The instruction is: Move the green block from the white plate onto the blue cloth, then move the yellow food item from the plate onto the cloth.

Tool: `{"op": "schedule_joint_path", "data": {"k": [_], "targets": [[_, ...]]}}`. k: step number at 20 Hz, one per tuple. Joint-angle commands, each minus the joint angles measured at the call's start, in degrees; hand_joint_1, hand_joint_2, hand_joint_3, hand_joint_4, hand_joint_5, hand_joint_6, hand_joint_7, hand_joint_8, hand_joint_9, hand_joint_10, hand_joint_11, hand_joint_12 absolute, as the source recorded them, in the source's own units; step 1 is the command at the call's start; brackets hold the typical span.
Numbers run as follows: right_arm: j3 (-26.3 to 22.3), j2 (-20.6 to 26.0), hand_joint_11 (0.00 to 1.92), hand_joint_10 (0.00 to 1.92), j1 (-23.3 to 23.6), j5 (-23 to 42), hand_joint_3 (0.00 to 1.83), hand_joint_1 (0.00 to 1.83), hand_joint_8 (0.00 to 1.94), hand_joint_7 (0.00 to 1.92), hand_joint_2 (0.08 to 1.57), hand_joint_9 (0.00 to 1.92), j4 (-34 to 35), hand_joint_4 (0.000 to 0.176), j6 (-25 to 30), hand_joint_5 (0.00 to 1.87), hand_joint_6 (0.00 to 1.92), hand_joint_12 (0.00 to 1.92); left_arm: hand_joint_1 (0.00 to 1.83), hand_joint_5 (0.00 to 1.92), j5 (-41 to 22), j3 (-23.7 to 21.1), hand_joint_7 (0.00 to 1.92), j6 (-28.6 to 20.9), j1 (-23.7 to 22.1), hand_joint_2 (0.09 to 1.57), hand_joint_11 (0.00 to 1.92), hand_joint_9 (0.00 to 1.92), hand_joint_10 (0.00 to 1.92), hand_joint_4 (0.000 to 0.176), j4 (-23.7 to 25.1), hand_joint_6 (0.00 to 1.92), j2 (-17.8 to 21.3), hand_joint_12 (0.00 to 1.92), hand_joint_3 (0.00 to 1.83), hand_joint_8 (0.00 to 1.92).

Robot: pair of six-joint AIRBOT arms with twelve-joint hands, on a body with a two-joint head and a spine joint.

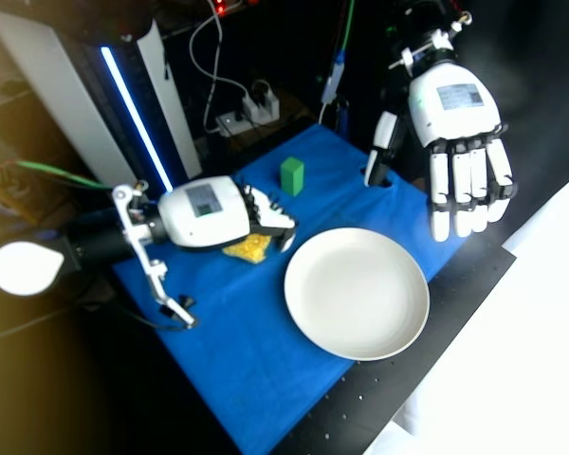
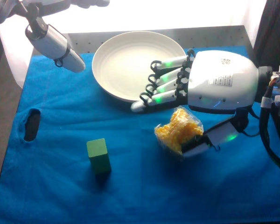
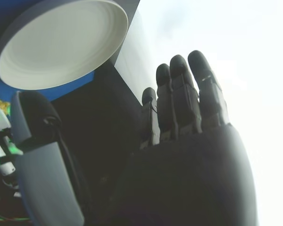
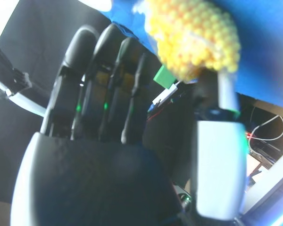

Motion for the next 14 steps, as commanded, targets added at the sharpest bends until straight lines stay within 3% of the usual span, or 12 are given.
{"op": "schedule_joint_path", "data": {"k": [1, 3, 4, 5, 6, 7, 8, 9, 10, 12, 14], "targets": [[-0.58, -0.32, 0.04, 0.05, 0.64, 5.21, 0.00, 0.60, 0.00, 0.33, 0.83, 0.36, 3.30, 0.045, -0.17, 0.08, 0.00, 1.10, 0.87, 0.16, -4.34, 0.01, 0.34, 0.17, -0.55, 0.81, 0.00, 0.34, 0.00, 0.169, -0.44, 0.00, -0.01, 0.82, 0.00, 0.00], [-0.93, 1.11, 0.00, 0.01, 1.04, 5.42, 0.00, 0.45, 0.01, 0.15, 0.79, 0.19, 4.56, 0.126, -0.17, 0.00, 0.00, 0.74, 0.85, 0.17, -4.68, 0.02, 0.36, 0.16, -0.41, 0.81, 0.00, 0.35, 0.00, 0.166, -0.74, 0.00, 0.05, 0.81, 0.00, 0.00], [-1.13, 1.98, 0.00, 0.01, 1.47, 5.54, 0.00, 0.45, 0.01, 0.15, 0.79, 0.19, 5.40, 0.126, -0.17, 0.00, 0.00, 0.74, 0.85, 0.17, -4.92, 0.02, 0.36, 0.16, -0.35, 0.81, 0.00, 0.35, 0.00, 0.166, -0.89, 0.00, 0.06, 0.81, 0.00, 0.00], [-1.44, 3.15, 0.00, 0.00, 2.02, 5.55, 0.00, 0.28, 0.00, 0.08, 0.78, 0.14, 6.68, 0.156, -0.17, 0.00, 0.00, 0.74, 0.82, 0.17, -5.43, 0.02, 0.36, 0.16, -0.28, 0.79, 0.00, 0.35, 0.00, 0.151, -1.37, 0.00, 0.12, 0.85, 0.00, 0.00], [-1.66, 4.06, 0.00, 0.00, 2.54, 5.55, 0.00, 0.35, 0.00, 0.11, 0.78, 0.16, 7.72, 0.170, -0.17, 0.00, 0.00, 0.87, 0.78, 0.15, -6.10, 0.00, 0.34, 0.14, -0.24, 0.79, 0.00, 0.35, 0.00, 0.150, -1.98, 0.00, 0.24, 0.85, 0.00, 0.00], [-1.86, 5.13, 0.00, 0.00, 3.30, 5.55, 0.00, 0.35, 0.00, 0.11, 0.79, 0.13, 8.86, 0.175, -0.17, 0.00, 0.00, 0.89, 0.75, 0.12, -7.17, -0.08, 0.32, -0.79, -0.24, 0.79, 0.01, 0.34, 0.00, 0.146, -2.01, 0.00, 0.47, 0.85, 0.00, 0.00], [-1.93, 6.08, 0.00, 0.02, 4.03, 5.59, 0.00, 0.33, 0.01, 0.09, 0.78, 0.09, 10.51, 0.176, -0.17, 0.00, 0.00, 0.62, 0.72, 0.10, -8.59, -0.36, 0.32, -1.67, -0.24, 0.78, 0.05, 0.34, 0.00, 0.160, -2.19, 0.01, 0.90, 0.74, 0.00, 0.00], [-1.95, 6.74, 0.00, 0.01, 4.39, 5.84, 0.00, 0.28, 0.01, 0.12, 0.76, 0.10, 12.10, 0.176, -0.17, 0.00, 0.00, 0.60, 0.70, 0.09, -10.20, -0.69, 0.31, -1.68, -0.24, 0.77, 0.08, 0.34, 0.00, 0.164, -3.43, 0.00, 1.40, 0.65, 0.00, 0.00], [-2.12, 7.46, 0.00, 0.01, 4.54, 6.43, 0.00, 0.26, 0.00, 0.18, 0.74, 0.14, 14.76, 0.176, -0.17, 0.00, 0.00, 0.87, 0.69, 0.07, -12.46, -1.17, 0.30, -1.68, -0.14, 0.78, 0.06, 0.32, 0.00, 0.166, -5.37, 0.00, 2.13, 0.63, 0.00, 0.00], [-1.99, 7.96, 0.00, 0.00, 4.54, 8.32, 0.00, 0.23, 0.00, 0.12, 0.72, 0.13, 18.82, 0.165, -0.17, 0.00, 0.00, 1.06, 0.65, 0.06, -16.79, -2.10, 0.26, -1.48, 0.88, 0.77, 0.02, 0.27, 0.00, 0.170, -9.35, 0.00, 3.50, 0.61, 0.00, 0.00], [-2.41, 8.82, 0.00, 0.00, 4.54, 10.96, 0.00, 0.25, 0.00, 0.11, 0.72, 0.15, 25.42, 0.175, -0.17, 0.00, 0.00, 1.00, 0.58, 0.01, -22.32, -3.79, 0.22, 0.41, 2.90, 0.68, 0.00, 0.23, 0.00, 0.176, -15.35, 0.00, 5.42, 0.57, 0.00, 0.00]]}}
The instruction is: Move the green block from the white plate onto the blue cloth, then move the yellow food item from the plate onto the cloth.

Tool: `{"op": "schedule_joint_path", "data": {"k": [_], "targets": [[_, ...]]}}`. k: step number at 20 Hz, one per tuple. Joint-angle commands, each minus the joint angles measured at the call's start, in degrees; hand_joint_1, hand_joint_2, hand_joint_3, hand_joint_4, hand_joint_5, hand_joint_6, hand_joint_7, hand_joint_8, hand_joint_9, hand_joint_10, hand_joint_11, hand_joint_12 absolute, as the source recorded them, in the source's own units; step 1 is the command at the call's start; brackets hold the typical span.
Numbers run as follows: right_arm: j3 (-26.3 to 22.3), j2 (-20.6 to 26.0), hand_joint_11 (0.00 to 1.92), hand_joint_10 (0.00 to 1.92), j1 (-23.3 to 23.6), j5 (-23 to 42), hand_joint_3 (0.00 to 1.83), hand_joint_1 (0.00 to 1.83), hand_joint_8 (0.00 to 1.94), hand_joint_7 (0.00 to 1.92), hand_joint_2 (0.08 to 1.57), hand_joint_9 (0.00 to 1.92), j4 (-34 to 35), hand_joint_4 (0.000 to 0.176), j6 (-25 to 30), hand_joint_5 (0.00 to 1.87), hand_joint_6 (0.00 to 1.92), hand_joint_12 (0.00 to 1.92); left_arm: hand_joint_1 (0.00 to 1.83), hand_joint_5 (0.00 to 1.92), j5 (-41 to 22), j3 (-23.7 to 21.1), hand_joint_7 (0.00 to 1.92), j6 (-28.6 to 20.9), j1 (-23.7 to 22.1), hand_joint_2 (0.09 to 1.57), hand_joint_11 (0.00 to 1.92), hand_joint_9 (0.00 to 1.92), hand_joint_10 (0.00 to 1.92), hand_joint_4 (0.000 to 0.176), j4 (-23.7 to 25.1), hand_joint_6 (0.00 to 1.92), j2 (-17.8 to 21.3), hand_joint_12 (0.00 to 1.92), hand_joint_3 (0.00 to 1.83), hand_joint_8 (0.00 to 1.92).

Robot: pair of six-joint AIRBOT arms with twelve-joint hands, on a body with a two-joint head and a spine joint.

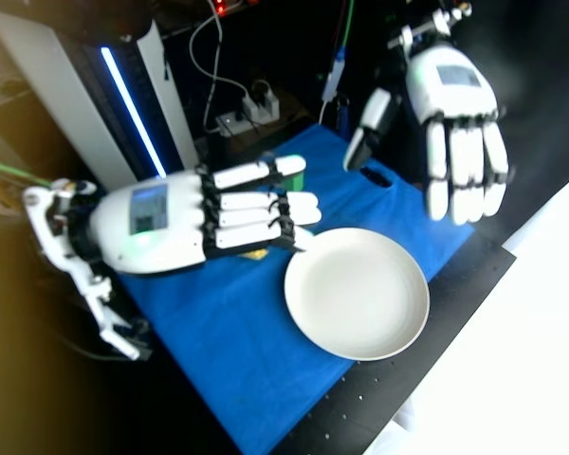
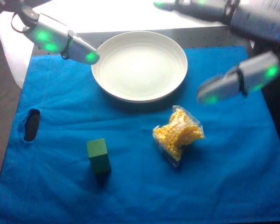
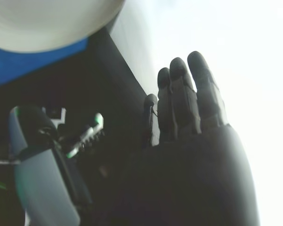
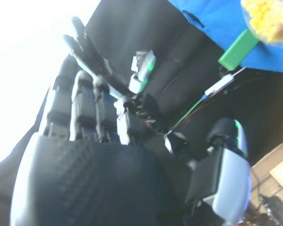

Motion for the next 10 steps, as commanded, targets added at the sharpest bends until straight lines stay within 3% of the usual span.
{"op": "schedule_joint_path", "data": {"k": [1, 2, 3, 5, 6, 10], "targets": [[0.27, 0.36, 0.00, 0.01, 0.89, 7.82, 0.00, 0.26, 0.00, 0.12, 0.72, 0.15, 5.05, 0.176, 0.03, 0.00, 0.00, 0.98, 0.56, 0.01, -9.05, -0.54, 0.20, 1.14, -0.14, 0.65, 0.00, 0.23, 0.00, 0.176, -3.16, 0.00, 0.65, 0.56, 0.00, 0.00], [0.46, 0.36, 0.00, 0.00, 0.89, 8.52, 0.01, 0.23, 0.00, 0.12, 0.74, 0.15, 6.71, 0.169, 0.03, 0.00, 0.00, 0.98, 0.55, 0.01, -11.06, -1.57, 0.18, 2.59, 0.36, 0.63, 0.00, 0.20, 0.00, 0.176, -5.11, 0.00, 1.43, 0.50, 0.00, 0.00], [0.55, 0.48, 0.00, 0.00, 0.89, 9.15, 0.00, 0.23, 0.00, 0.09, 0.74, 0.11, 8.10, 0.173, 0.03, 0.00, 0.00, 0.93, 0.56, 0.03, -13.14, -2.48, 0.17, 3.58, 0.98, 0.63, 0.00, 0.18, 0.00, 0.176, -6.72, 0.00, 2.05, 0.46, 0.00, 0.00], [0.48, 1.12, 0.00, 0.01, 0.85, 11.01, 0.00, 0.27, 0.00, 0.08, 0.78, 0.10, 12.03, 0.174, 0.03, 0.00, 0.00, 0.68, 0.46, 0.00, -17.96, -4.05, 0.13, 4.50, 2.18, 0.66, 0.00, 0.15, 0.00, 0.176, -9.34, 0.00, 3.16, 0.52, 0.00, 0.00], [0.38, 1.26, 0.00, 0.01, 0.84, 11.42, 0.00, 0.34, 0.01, 0.02, 0.76, 0.04, 13.01, 0.176, 0.03, 0.00, 0.00, 0.42, 0.43, 0.00, -19.26, -4.57, 0.11, 5.08, 2.46, 0.70, 0.00, 0.12, 0.00, 0.176, -10.23, 0.00, 3.57, 0.48, 0.01, 0.00], [0.21, 1.81, 0.00, 0.00, 0.84, 13.42, 0.00, 0.28, 0.00, 0.01, 0.71, 0.06, 16.42, 0.176, 0.03, 0.00, 0.00, 0.33, 0.39, 0.00, -22.91, -6.15, 0.08, 7.18, 2.91, 0.79, 0.00, 0.08, 0.00, 0.176, -12.69, 0.00, 5.09, 0.41, 0.01, 0.00]]}}
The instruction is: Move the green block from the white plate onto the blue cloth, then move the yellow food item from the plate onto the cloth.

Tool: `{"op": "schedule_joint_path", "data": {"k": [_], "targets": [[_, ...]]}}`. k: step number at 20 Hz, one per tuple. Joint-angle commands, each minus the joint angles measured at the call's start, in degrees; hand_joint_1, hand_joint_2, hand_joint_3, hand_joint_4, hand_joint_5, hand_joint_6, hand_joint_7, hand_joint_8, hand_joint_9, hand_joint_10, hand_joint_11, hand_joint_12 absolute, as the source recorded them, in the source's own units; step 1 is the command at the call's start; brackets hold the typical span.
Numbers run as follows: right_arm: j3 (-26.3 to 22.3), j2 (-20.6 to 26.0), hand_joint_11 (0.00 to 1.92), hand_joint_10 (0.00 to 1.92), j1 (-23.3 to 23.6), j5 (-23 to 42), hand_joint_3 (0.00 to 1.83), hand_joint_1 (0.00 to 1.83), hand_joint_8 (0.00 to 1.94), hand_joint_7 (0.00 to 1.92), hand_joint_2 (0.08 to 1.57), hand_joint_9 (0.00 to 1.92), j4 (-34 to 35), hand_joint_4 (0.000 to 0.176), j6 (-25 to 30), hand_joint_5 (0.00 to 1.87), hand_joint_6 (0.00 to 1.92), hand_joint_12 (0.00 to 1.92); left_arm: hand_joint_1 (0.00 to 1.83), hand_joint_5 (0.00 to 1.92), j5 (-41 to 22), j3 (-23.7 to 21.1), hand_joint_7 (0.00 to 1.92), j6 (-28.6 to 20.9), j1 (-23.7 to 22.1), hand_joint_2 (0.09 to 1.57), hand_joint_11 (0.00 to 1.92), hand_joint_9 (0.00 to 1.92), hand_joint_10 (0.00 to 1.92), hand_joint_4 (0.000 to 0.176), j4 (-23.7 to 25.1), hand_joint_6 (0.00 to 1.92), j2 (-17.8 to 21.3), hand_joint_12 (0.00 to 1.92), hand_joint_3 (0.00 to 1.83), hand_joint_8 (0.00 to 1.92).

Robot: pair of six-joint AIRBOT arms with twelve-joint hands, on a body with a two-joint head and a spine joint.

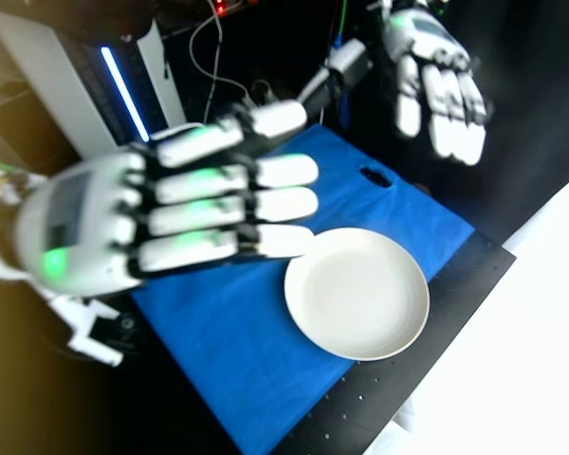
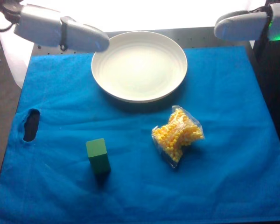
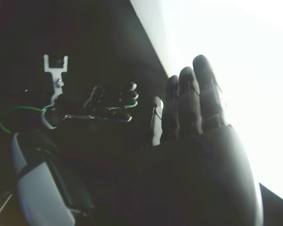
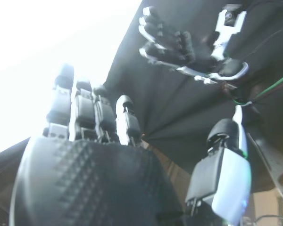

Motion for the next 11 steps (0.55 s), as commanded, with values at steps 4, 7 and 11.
{"op": "schedule_joint_path", "data": {"k": [4, 7, 11], "targets": [[-0.25, 0.42, 0.00, 0.00, 0.73, 11.15, 0.00, 0.37, 0.00, 0.01, 0.69, 0.01, 5.89, 0.176, 0.12, 0.00, 0.00, 0.18, 0.39, 0.00, -12.93, -1.36, 0.07, 0.45, 0.41, 0.82, 0.00, 0.07, 0.00, 0.126, -4.22, 0.00, 1.83, 0.32, 0.01, 0.00], [-1.90, 1.75, 0.04, 0.00, 0.73, 14.42, 0.00, 0.38, 0.00, 0.01, 0.70, 0.02, 8.50, 0.176, 0.12, 0.00, 0.00, 0.21, 0.38, 0.00, -17.80, -3.83, 0.05, 2.91, 0.43, 0.85, 0.00, 0.06, 0.00, 0.126, -5.94, 0.00, 4.66, 0.31, 0.00, 0.00], [-5.21, 3.72, 0.00, 0.00, 0.46, 19.92, 0.01, 0.36, 0.00, 0.04, 0.78, 0.03, 10.73, 0.154, 0.12, 0.00, 0.00, 0.31, 0.34, 0.00, -22.97, -6.27, 0.14, 4.06, 0.64, 0.85, 0.07, 0.15, 0.00, 0.099, -5.95, 0.00, 6.20, 0.52, 0.00, 0.00]]}}
